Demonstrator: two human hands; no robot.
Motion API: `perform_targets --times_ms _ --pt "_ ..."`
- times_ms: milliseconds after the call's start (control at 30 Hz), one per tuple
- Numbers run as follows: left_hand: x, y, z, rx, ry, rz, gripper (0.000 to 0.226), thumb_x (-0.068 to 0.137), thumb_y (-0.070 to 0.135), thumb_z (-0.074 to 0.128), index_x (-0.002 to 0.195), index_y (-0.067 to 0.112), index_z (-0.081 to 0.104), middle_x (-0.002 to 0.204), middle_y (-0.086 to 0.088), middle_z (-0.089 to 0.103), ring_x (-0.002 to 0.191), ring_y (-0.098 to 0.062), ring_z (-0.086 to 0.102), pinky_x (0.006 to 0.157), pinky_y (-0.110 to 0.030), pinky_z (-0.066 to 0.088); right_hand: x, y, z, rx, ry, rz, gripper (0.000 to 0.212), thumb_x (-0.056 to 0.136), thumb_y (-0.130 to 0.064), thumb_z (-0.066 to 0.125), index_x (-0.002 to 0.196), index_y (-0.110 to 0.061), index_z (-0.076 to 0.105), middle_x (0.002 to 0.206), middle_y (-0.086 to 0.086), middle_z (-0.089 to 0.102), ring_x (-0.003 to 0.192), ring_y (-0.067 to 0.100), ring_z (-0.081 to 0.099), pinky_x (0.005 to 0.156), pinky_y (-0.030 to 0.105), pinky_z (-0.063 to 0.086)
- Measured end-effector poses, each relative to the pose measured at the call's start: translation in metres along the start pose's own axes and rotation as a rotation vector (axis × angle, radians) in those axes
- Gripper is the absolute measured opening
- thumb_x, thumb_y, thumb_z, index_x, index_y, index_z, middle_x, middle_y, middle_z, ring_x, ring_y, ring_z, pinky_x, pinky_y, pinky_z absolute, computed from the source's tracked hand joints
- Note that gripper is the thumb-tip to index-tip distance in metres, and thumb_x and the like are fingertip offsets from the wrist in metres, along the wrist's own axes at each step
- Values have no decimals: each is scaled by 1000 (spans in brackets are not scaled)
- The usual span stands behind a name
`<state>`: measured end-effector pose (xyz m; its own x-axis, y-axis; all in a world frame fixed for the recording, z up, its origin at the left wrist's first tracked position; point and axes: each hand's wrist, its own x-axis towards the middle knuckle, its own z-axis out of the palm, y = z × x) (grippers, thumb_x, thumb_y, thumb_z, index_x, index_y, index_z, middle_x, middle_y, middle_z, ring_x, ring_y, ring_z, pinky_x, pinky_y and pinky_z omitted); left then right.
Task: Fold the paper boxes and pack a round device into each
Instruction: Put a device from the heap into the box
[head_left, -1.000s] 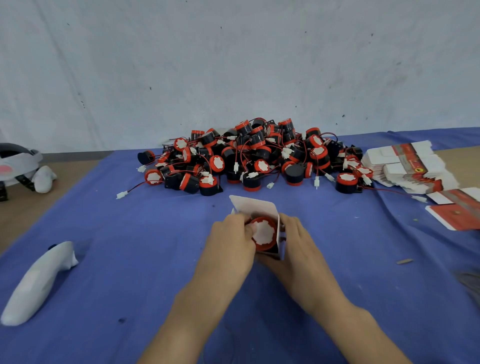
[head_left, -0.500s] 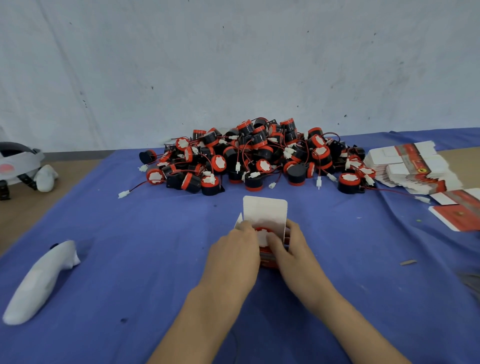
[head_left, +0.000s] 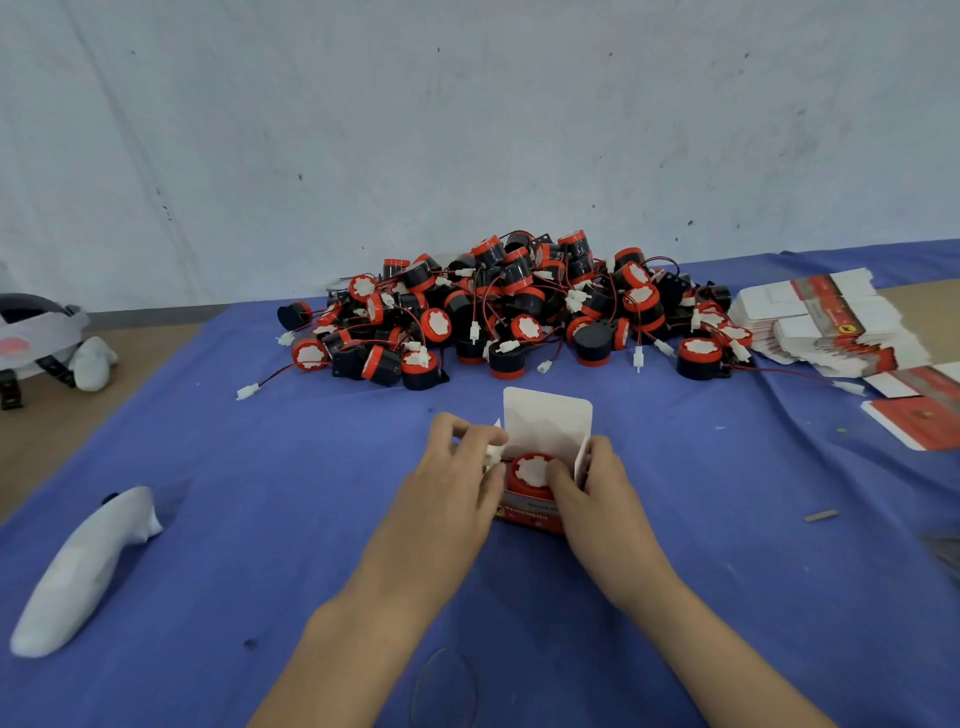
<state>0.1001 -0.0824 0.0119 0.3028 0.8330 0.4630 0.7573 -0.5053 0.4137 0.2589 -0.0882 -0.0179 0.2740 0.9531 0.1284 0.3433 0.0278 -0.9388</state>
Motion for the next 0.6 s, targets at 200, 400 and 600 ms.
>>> perform_targets --times_ms 200,400,600 --pt "2 0 3 -51 66 71 16 103 22 50 114 27 60 107 18 47 87 -7 59 72 -27 52 0 -1 0 -43 -2 8 17 99 -31 52 89 -22 41 94 -1 50 84 19 48 67 32 39" --pt "0 -2 15 265 57 190 53 68 -9 75 109 23 67 92 8 60 79 -15 54 67 -21 41 0 0 -1 -63 -14 -9 14 99 -29 52 92 -21 43 97 1 53 88 20 52 70 33 44" --pt "0 1 15 304 9 101 52 89 6 54 132 35 54 95 12 67 66 -14 57 53 -23 34 1 1 -2 -37 -21 -7 13 98 -30 53 95 -19 47 101 3 56 93 22 56 78 41 52"
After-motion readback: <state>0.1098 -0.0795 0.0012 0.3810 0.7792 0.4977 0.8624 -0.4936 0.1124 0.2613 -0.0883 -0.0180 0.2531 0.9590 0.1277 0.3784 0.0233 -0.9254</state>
